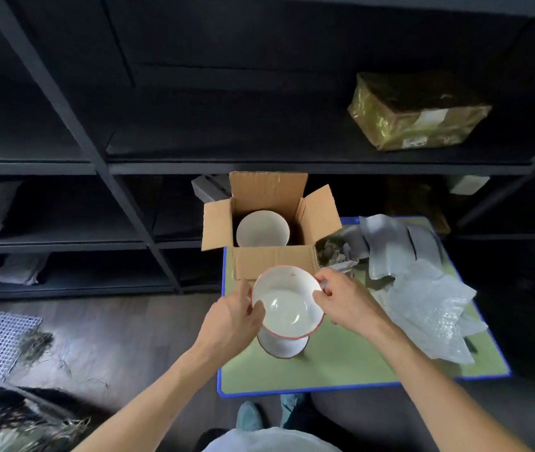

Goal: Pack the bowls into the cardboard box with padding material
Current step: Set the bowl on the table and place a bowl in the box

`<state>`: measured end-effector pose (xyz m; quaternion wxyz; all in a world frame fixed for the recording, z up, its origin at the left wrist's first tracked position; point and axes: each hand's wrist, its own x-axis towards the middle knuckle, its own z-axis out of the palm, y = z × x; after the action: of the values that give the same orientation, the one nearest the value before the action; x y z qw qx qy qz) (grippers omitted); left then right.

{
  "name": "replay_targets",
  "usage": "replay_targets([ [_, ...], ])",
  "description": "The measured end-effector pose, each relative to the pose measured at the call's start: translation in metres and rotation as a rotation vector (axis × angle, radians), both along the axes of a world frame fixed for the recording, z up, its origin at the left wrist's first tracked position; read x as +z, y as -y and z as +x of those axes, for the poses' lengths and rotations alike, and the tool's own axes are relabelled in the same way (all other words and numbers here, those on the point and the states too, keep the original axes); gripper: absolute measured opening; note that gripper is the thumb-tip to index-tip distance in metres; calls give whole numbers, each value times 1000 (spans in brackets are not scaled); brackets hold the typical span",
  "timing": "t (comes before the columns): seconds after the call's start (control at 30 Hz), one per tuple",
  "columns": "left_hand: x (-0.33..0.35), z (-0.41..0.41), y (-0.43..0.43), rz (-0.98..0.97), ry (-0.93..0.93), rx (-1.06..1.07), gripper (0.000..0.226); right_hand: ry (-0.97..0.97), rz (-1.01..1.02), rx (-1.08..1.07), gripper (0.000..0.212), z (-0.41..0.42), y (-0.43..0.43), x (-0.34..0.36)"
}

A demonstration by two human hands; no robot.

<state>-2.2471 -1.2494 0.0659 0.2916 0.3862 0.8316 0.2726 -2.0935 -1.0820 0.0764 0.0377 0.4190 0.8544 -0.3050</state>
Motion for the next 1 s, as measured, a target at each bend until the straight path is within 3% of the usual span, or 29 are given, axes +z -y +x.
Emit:
replay_targets([
  [0.3, -55, 21, 10, -180, 5, -35, 13, 115, -27, 11, 27, 19, 23, -44],
  [1.0, -77, 24, 1, -244, -104, -75, 24, 149, -59, 30, 35, 22, 24, -77],
])
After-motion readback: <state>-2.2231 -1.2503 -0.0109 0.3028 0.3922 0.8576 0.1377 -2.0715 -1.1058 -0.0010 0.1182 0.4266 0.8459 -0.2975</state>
